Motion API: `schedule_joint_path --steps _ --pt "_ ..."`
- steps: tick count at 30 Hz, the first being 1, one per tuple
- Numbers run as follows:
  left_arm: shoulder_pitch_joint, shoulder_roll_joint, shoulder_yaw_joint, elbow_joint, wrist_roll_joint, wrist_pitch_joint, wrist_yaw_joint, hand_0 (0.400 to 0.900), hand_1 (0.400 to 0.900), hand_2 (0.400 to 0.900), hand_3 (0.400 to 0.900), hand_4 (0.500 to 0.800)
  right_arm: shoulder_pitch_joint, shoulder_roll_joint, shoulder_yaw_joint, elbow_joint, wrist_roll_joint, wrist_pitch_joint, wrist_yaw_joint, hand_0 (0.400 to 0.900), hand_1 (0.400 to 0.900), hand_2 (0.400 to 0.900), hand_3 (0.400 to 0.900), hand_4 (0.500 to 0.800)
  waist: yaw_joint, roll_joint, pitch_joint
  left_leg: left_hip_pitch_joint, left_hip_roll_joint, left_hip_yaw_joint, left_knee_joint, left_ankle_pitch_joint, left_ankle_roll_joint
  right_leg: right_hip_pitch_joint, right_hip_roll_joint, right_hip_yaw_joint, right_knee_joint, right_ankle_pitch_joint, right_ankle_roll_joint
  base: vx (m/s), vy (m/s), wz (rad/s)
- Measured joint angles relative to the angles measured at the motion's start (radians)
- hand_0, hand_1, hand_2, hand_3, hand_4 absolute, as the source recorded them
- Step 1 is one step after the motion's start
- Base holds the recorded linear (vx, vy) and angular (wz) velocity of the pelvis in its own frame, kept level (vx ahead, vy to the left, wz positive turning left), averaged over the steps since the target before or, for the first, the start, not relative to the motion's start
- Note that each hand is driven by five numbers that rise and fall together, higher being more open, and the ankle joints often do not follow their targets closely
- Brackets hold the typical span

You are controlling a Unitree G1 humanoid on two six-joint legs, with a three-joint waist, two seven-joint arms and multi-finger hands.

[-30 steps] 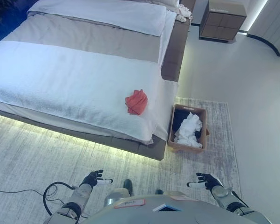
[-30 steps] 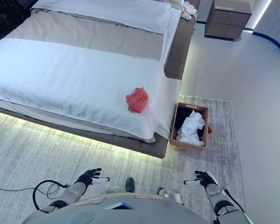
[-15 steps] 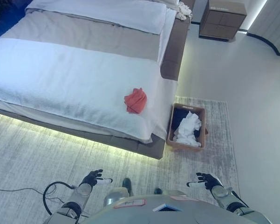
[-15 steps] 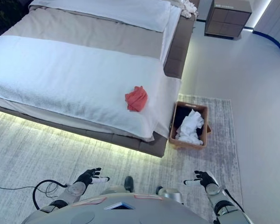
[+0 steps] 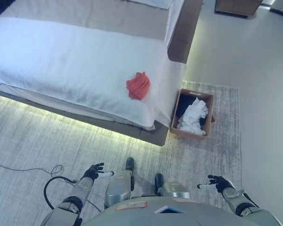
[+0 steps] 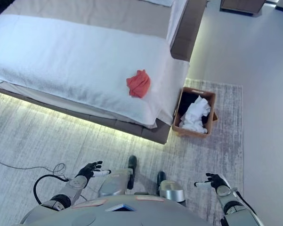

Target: Put the clothes on the bed into the basket.

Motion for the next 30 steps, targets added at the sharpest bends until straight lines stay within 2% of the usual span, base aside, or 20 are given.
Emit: schedule_joint_path --steps 2,4,5,6,7,8,10,11,13,15,16,17,18,19,20,23,25,26,28,30 --pt "0.01 -0.005 0.001 0.007 0.0 0.002 0.0 0.9 0.9 0.9 0.9 0.8 -0.017 -0.001 0.0 -0.002 0.0 -0.001 0.0 0.9 0.9 0.9 0.9 0.8 0.015 0.023 -0.006 -0.019 0.029 0.019 -0.011 0.001 0.002 0.001 0.018 0.032 -0.006 -0.01 0.007 0.38 0.26 -0.3" --pt "0.023 -0.018 0.012 0.03 0.0 0.006 0.0 0.9 0.9 0.9 0.9 0.8 -0.02 0.002 0.001 -0.008 0.0 -0.003 0.0 0.9 0.9 0.9 0.9 0.8 0.027 0.05 -0.028 0.01 0.046 0.069 0.006 -0.003 0.023 0.033 0.021 0.06 -0.005 -0.036 0.039 0.38 0.23 -0.1" --pt "0.024 -0.021 0.019 0.038 0.0 0.008 0.0 0.9 0.9 0.9 0.9 0.8 -0.018 0.013 0.001 -0.007 -0.001 -0.003 0.0 0.9 0.9 0.9 0.9 0.8 0.019 0.044 -0.034 0.031 0.033 0.075 0.002 0.026 0.047 0.051 0.006 0.061 -0.002 -0.054 0.058 0.4 0.223 -0.15" --pt "0.031 -0.018 0.023 0.036 0.0 0.006 0.003 0.9 0.9 0.9 0.9 0.8 -0.005 0.026 0.004 -0.01 -0.001 -0.003 0.003 0.9 0.9 0.9 0.9 0.8 0.023 0.019 -0.053 0.052 0.012 0.097 -0.005 0.03 0.05 0.057 -0.018 0.069 0.001 -0.069 0.088 0.41 0.242 -0.07" --pt "0.024 -0.008 0.028 0.033 0.0 0.001 0.003 0.9 0.9 0.9 0.9 0.8 -0.013 0.044 0.013 -0.015 -0.002 -0.002 0.004 0.9 0.9 0.9 0.9 0.8 0.025 -0.006 -0.073 0.06 -0.022 0.112 -0.011 0.023 0.072 0.065 -0.054 0.066 0.019 -0.069 0.098 0.51 0.308 -0.1" --pt "0.024 -0.005 0.031 0.032 0.0 0.002 0.004 0.9 0.9 0.9 0.9 0.8 -0.006 0.056 0.013 -0.022 -0.004 -0.003 0.004 0.9 0.9 0.9 0.9 0.8 0.022 -0.015 -0.087 0.072 -0.04 0.118 -0.01 0.031 0.101 0.066 -0.074 0.06 0.048 -0.085 0.132 0.35 0.247 -0.02" --pt "0.001 0.0 0.03 0.026 0.0 0.001 0.005 0.9 0.9 0.9 0.9 0.8 0.0 0.083 0.013 -0.033 -0.005 -0.002 0.01 0.9 0.9 0.9 0.9 0.8 0.023 -0.025 -0.114 0.109 -0.069 0.121 -0.015 0.0 0.154 0.051 -0.101 0.057 0.141 -0.097 0.16 0.25 0.204 -0.02" --pt "-0.005 0.003 0.029 0.018 0.0 0.0 0.006 0.9 0.9 0.9 0.9 0.8 -0.001 0.091 0.013 -0.035 -0.005 -0.002 0.012 0.9 0.9 0.9 0.9 0.8 0.023 -0.024 -0.13 0.115 -0.076 0.122 -0.015 -0.006 0.164 0.029 -0.109 0.052 0.198 -0.107 0.177 0.24 0.248 0.09" --pt "-0.031 0.008 0.021 0.016 0.0 -0.001 0.006 0.9 0.9 0.9 0.9 0.8 -0.021 0.1 0.013 -0.051 -0.005 -0.001 0.013 0.9 0.9 0.9 0.9 0.8 0.023 -0.015 -0.144 0.133 -0.09 0.121 -0.011 -0.022 0.207 -0.088 -0.118 0.056 0.464 -0.127 0.213 0.22 0.299 0.19" --pt "-0.05 0.017 0.013 0.005 0.0 -0.001 0.008 0.9 0.9 0.9 0.9 0.8 -0.022 0.106 0.016 -0.077 -0.005 -0.002 0.015 0.9 0.9 0.9 0.9 0.8 0.02 -0.029 -0.149 0.154 -0.112 0.115 -0.005 -0.025 0.215 -0.18 -0.149 0.054 0.707 -0.144 0.229 0.11 0.216 0.13" --pt "-0.055 0.028 0.0 -0.011 0.001 -0.001 0.007 0.9 0.9 0.9 0.9 0.8 -0.024 0.112 0.037 -0.089 -0.005 -0.001 0.012 0.9 0.9 0.9 0.9 0.8 0.021 -0.048 -0.15 0.177 -0.14 0.1 -0.004 -0.036 0.267 -0.236 -0.165 0.048 0.848 -0.11 0.232 0.17 0.223 0.03" --pt "-0.066 0.029 -0.007 -0.017 0.0 -0.001 0.008 0.9 0.9 0.9 0.9 0.8 -0.029 0.114 0.05 -0.094 -0.005 -0.002 0.011 0.9 0.9 0.9 0.9 0.8 0.022 -0.054 -0.146 0.192 -0.15 0.097 -0.003 -0.029 0.29 -0.254 -0.179 0.035 0.913 -0.073 0.235 0.22 0.163 0.03" --pt "-0.067 0.027 -0.011 -0.016 0.0 0.0 0.008 0.9 0.9 0.9 0.9 0.8 -0.037 0.117 0.049 -0.098 -0.004 -0.001 0.009 0.9 0.9 0.9 0.9 0.8 0.022 -0.045 -0.131 0.218 -0.152 0.086 -0.002 -0.059 0.328 -0.274 -0.192 0.001 0.95 -0.068 0.229 0.28 0.156 0.07" --pt "-0.064 0.025 -0.015 -0.013 0.0 0.002 0.006 0.9 0.9 0.9 0.9 0.8 -0.046 0.116 0.05 -0.115 -0.004 0.002 0.009 0.9 0.9 0.9 0.9 0.8 0.025 -0.03 -0.109 0.243 -0.147 0.083 0.0 -0.065 0.336 -0.295 -0.212 -0.059 0.98 -0.079 0.222 0.21 0.011 0.11" --pt "-0.057 0.024 -0.01 -0.007 0.0 0.004 0.006 0.9 0.9 0.9 0.9 0.8 -0.045 0.115 0.05 -0.144 -0.004 0.002 0.008 0.9 0.9 0.9 0.9 0.8 0.022 -0.012 -0.096 0.257 -0.137 0.081 0.001 -0.056 0.325 -0.305 -0.212 -0.099 0.955 -0.088 0.208 0.17 -0.039 0.14" --pt "-0.052 0.026 -0.007 0.028 0.001 0.006 0.007 0.9 0.9 0.9 0.9 0.8 -0.039 0.107 0.05 -0.223 -0.002 0.0 0.007 0.9 0.9 0.9 0.9 0.8 0.02 0.011 -0.066 0.276 -0.125 0.069 -0.001 -0.063 0.323 -0.344 -0.207 -0.136 0.769 -0.09 0.206 0.14 -0.08 0.14" --pt "-0.037 0.024 -0.003 0.031 0.001 0.009 0.007 0.9 0.9 0.9 0.9 0.8 -0.036 0.097 0.05 -0.276 -0.003 0.003 0.004 0.9 0.9 0.9 0.9 0.8 0.021 0.01 -0.053 0.28 -0.126 0.067 -0.001 -0.063 0.309 -0.351 -0.214 -0.124 0.6 -0.086 0.21 0.11 -0.149 0.13" --pt "-0.035 0.021 0.002 0.041 0.004 0.008 0.008 0.9 0.9 0.9 0.9 0.8 -0.034 0.09 0.049 -0.313 -0.004 0.008 0.001 0.9 0.9 0.9 0.9 0.8 0.021 0.011 -0.05 0.28 -0.122 0.059 -0.002 -0.069 0.29 -0.348 -0.213 -0.108 0.49 -0.073 0.222 0.11 -0.177 0.31" --pt "-0.027 0.022 0.011 0.044 0.006 0.009 0.009 0.9 0.9 0.9 0.9 0.8 -0.034 0.075 0.048 -0.386 -0.006 0.009 -0.008 0.9 0.9 0.9 0.9 0.8 0.02 0.003 -0.045 0.279 -0.123 0.045 -0.002 -0.07 0.275 -0.304 -0.204 -0.051 0.307 -0.033 0.261 0.12 -0.192 0.51" --pt "-0.027 0.022 0.012 0.038 0.006 0.007 0.015 0.9 0.9 0.9 0.9 0.8 -0.039 0.062 0.039 -0.432 -0.015 0.008 -0.037 0.9 0.9 0.9 0.9 0.8 0.019 -0.007 -0.044 0.28 -0.123 0.012 -0.003 -0.073 0.253 -0.241 -0.185 -0.004 0.202 0.03 0.255 0.16 -0.228 0.35"
